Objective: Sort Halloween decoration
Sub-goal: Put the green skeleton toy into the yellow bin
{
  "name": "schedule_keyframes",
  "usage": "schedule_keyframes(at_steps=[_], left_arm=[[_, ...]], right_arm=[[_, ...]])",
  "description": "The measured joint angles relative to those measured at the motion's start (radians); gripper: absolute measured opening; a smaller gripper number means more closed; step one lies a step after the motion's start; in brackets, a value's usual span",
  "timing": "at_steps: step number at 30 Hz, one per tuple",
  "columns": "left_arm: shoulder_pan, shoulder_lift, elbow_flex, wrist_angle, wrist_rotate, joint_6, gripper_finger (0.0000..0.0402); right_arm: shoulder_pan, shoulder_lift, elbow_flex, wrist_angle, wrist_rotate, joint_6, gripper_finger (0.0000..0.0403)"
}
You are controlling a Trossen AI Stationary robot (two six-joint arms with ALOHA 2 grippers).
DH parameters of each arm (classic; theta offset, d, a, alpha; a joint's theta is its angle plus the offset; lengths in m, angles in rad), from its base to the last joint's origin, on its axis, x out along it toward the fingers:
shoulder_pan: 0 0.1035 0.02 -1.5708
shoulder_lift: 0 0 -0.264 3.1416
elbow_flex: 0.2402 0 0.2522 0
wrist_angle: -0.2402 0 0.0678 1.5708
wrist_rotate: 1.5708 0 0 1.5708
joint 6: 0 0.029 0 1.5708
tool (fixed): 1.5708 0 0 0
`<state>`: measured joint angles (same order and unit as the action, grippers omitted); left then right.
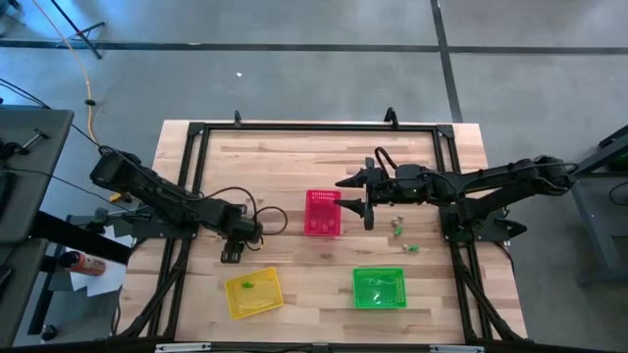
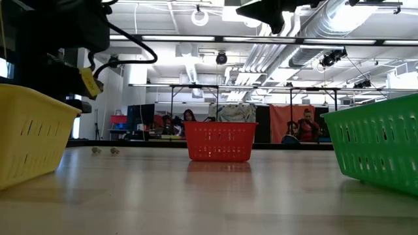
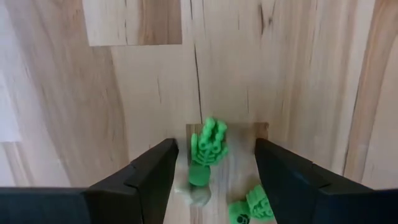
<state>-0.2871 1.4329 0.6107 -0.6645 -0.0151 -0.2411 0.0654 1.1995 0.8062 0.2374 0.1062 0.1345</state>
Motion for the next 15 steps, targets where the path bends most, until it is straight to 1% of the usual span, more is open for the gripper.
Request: schedule_keyframes(at_steps=[3, 6, 8, 13, 15], left_arm=[[-0.003, 0.005, -0.001, 0.001, -0.001, 0.015, 0.0202], [-0.003, 0.002, -0.002, 0.006, 0.003, 0.018, 0.0172], [-0.003, -0.001, -0.002, 0.013, 0.008, 0.019, 0.0141], [-0.003, 0.000, -0.002, 0.014, 0.034, 0.018, 0.0045], [-0.002, 0.000, 0.001, 0.009, 0.041, 0.017, 0.0017]], right_arm=[[0.000, 0.000, 0.000, -0.002, 0.000, 0.000, 0.0227], [0.000, 0.000, 0.000, -0.006, 0.000, 0.000, 0.0227], [0.000, 0.000, 0.000, -0.010, 0.000, 0.000, 0.0227], [0.000, 0.000, 0.000, -0.013, 0.000, 0.000, 0.0227], [0.000, 0.000, 0.000, -0.013, 0.000, 0.000, 0.0227]])
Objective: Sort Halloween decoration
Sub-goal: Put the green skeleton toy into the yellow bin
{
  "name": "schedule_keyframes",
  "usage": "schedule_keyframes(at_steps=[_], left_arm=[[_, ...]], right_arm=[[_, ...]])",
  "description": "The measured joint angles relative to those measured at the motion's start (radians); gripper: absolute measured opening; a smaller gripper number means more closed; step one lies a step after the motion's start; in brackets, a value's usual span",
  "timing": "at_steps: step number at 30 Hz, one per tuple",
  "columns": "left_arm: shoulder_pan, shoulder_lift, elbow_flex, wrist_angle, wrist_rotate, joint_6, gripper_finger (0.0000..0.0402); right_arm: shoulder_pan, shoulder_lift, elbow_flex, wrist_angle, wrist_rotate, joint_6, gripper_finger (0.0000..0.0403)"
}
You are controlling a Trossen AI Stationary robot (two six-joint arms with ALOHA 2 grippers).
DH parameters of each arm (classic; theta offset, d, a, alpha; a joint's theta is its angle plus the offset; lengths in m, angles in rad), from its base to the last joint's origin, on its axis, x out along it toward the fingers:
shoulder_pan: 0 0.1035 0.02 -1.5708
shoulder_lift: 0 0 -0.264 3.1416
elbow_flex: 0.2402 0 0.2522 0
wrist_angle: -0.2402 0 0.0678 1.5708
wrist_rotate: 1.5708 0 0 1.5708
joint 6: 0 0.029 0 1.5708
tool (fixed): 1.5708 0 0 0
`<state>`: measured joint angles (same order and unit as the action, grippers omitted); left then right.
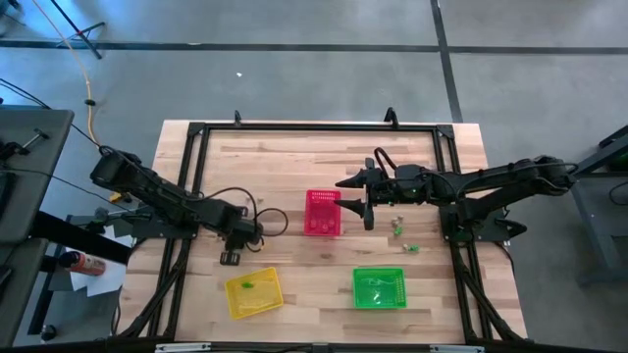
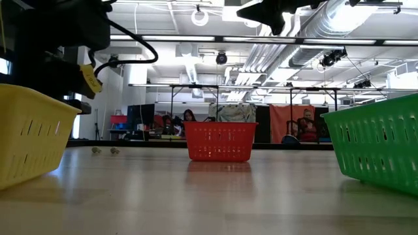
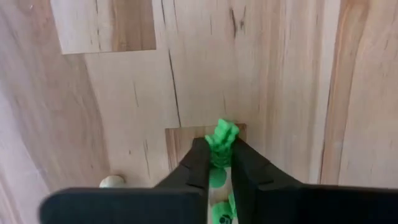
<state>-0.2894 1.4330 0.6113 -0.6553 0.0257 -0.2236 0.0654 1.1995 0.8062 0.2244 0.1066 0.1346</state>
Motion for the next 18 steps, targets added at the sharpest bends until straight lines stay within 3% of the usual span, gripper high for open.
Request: schedule_keyframes(at_steps=[4, 11, 18], left_arm=[[0.001, -0.006, 0.026, -0.013, 0.002, -0.004, 0.0020], [0.041, -0.076, 0.120, 0.028, -0.085, 0.018, 0.0019], [0.105, -0.223, 0.160, 0.328, -0.184, 0.016, 0.0018]], right_arm=[[0.000, 0.000, 0.000, -0.003, 0.000, 0.028, 0.0227], [0.000, 0.000, 0.000, 0.000, 0.000, 0.044, 0.0227], [0.000, 0.000, -0.002, 0.020, -0.001, 0.048, 0.0227]])
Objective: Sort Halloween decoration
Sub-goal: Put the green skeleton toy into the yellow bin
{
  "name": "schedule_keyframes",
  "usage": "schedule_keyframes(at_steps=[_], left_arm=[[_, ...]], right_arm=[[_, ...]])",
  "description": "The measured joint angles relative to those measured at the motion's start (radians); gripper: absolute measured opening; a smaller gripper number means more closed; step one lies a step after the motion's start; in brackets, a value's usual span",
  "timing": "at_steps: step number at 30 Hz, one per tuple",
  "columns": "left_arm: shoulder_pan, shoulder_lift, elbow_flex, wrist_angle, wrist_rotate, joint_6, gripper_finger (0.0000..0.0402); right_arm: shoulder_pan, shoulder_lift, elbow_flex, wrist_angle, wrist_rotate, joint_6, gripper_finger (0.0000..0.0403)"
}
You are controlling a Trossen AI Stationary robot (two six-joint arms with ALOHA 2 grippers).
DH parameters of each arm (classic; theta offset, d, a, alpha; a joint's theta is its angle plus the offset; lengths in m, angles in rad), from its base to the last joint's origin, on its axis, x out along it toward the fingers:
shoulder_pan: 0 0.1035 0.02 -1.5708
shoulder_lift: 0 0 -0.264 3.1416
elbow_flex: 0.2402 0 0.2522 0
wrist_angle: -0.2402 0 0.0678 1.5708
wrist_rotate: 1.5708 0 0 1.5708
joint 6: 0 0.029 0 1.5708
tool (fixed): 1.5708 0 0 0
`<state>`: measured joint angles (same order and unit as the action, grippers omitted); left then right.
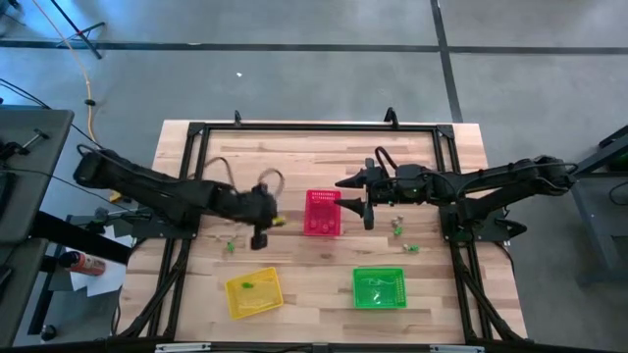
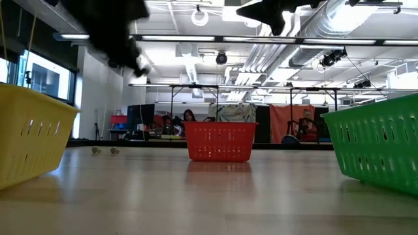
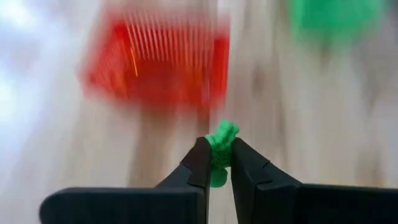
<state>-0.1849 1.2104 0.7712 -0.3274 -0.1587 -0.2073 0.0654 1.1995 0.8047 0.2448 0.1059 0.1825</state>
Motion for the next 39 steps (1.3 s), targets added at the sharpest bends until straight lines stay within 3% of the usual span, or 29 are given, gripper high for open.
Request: schedule_keyframes(at_steps=[7, 13, 39], left_arm=[[0.048, -0.076, 0.002, 0.408, -0.035, 0.002, 0.0018], [0.063, -0.080, 0.002, 0.638, -0.036, 0.025, 0.0019], [0.063, -0.078, 0.002, 0.647, -0.065, 0.045, 0.0019]], right_arm=[[0.000, 0.000, 0.000, 0.067, -0.001, 0.000, 0.0227], [0.000, 0.000, 0.000, 0.128, -0.006, -0.007, 0.0227], [0.000, 0.000, 0.000, 0.126, -0.008, -0.050, 0.0227]])
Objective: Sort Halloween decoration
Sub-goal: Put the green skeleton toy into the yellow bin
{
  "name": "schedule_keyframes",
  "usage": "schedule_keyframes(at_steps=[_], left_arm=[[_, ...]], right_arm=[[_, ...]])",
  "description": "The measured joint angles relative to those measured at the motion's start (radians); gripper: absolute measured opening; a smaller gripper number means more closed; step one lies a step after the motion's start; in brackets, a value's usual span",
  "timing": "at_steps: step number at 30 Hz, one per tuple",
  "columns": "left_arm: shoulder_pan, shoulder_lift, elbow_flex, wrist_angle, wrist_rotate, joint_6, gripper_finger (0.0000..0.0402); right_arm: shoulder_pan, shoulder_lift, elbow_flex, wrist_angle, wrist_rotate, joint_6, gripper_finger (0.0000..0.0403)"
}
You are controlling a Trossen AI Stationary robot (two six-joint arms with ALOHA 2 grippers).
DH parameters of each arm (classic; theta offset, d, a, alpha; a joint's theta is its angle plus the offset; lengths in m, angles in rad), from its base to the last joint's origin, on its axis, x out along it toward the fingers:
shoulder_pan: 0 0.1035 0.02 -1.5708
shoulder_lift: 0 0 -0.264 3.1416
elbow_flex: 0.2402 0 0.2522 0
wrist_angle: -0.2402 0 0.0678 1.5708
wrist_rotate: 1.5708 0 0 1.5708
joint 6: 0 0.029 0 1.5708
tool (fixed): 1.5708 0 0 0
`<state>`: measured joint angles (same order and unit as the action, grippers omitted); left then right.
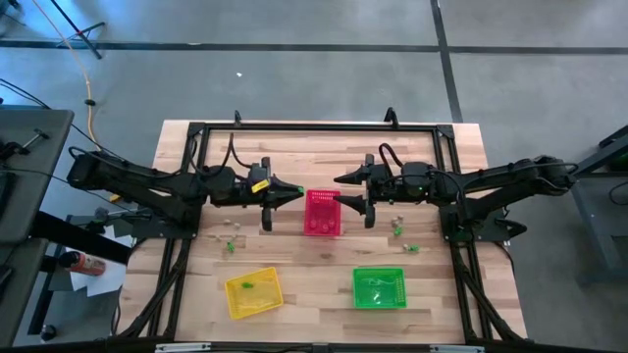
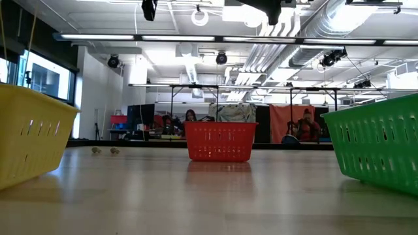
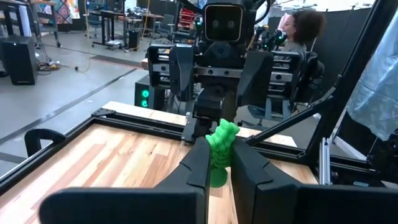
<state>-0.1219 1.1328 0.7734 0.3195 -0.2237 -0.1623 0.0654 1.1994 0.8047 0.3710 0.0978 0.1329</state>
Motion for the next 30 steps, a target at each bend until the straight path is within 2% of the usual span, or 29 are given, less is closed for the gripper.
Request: schedule_keyframes(at_steps=[4, 7, 10, 13, 19, 25, 30], left_arm=[[0.000, 0.000, 0.000, 0.000, 0.025, -0.001, 0.0019], [-0.005, -0.001, 0.000, -0.011, 0.169, -0.023, 0.0019], [-0.037, -0.001, 0.001, -0.064, 0.277, -0.139, 0.0019], [-0.108, -0.001, 0.001, -0.196, 0.275, -0.248, 0.0019], [-0.326, 0.029, 0.001, -0.433, 0.189, -0.434, 0.0019], [-0.536, 0.143, 0.001, -0.532, 0.177, -0.633, 0.0019], [-0.624, 0.282, 0.001, -0.533, 0.177, -0.707, 0.0019]], right_arm=[[0.000, 0.000, 0.000, 0.000, 0.000, -0.001, 0.0227], [0.000, 0.000, 0.000, 0.000, 0.000, 0.000, 0.0227], [0.000, 0.000, 0.000, 0.000, 0.000, 0.000, 0.0227], [0.000, 0.000, 0.000, -0.001, 0.000, 0.001, 0.0227], [0.000, 0.000, 0.000, -0.005, 0.000, -0.002, 0.0227], [0.000, 0.000, 0.000, -0.030, 0.000, -0.002, 0.0227], [0.000, 0.000, 0.000, -0.041, 0.000, -0.002, 0.0227]])
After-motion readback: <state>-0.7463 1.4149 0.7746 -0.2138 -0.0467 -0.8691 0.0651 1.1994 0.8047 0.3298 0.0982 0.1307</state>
